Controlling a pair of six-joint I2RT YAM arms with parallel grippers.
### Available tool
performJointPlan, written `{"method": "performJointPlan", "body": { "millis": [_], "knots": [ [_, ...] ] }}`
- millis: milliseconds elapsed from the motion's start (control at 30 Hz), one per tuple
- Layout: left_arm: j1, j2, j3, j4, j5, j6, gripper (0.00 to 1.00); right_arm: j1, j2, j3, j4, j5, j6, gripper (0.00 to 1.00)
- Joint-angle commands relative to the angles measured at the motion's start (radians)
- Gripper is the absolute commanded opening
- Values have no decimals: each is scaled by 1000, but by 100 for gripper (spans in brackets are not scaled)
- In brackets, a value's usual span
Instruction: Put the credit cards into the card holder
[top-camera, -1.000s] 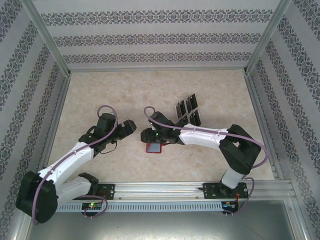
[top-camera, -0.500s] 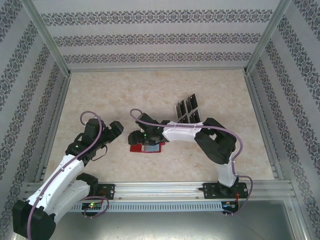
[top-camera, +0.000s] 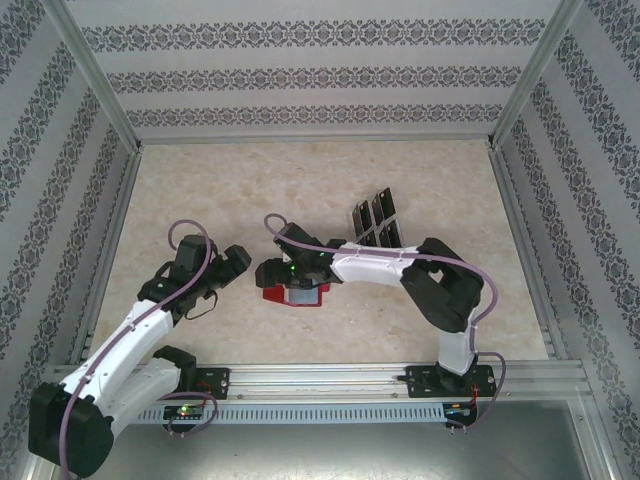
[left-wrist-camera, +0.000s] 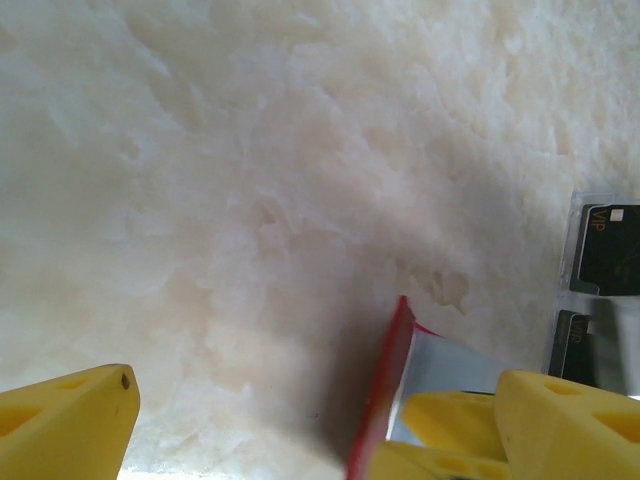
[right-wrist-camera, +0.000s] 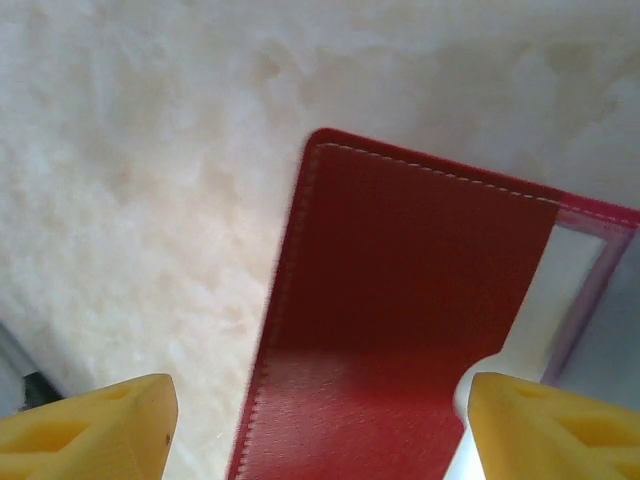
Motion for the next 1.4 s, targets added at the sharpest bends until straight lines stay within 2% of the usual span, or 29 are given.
{"method": "performJointPlan", "body": {
  "millis": [0,167,333,467,633,767,1067,1367],
  "knots": [
    [13,25,45,17,25,46,92,-17,-99,-37,-2,15,-12,77],
    [13,110,113,21,88,110,92,-44,-171,-99,12,23,-15,77],
    [-8,247,231,-53,120,206,92,-74,-290,-205,15,67,-25,76],
    [-66,362,291,-126,61,289,92,-103,-370,-298,-1,85,-24,74],
    [-136,445,273,-116,-18,301,92,-116,-386,-360,23,56,-21,69],
    [-167,466,248,-98,-61,286,92,-111,-370,-378,55,34,-9,62],
    [-169,447,223,-90,-85,281,92,-67,-312,-387,93,42,21,51],
    [-169,440,202,-72,-84,280,92,-57,-289,-403,87,54,38,49]
  ]
}}
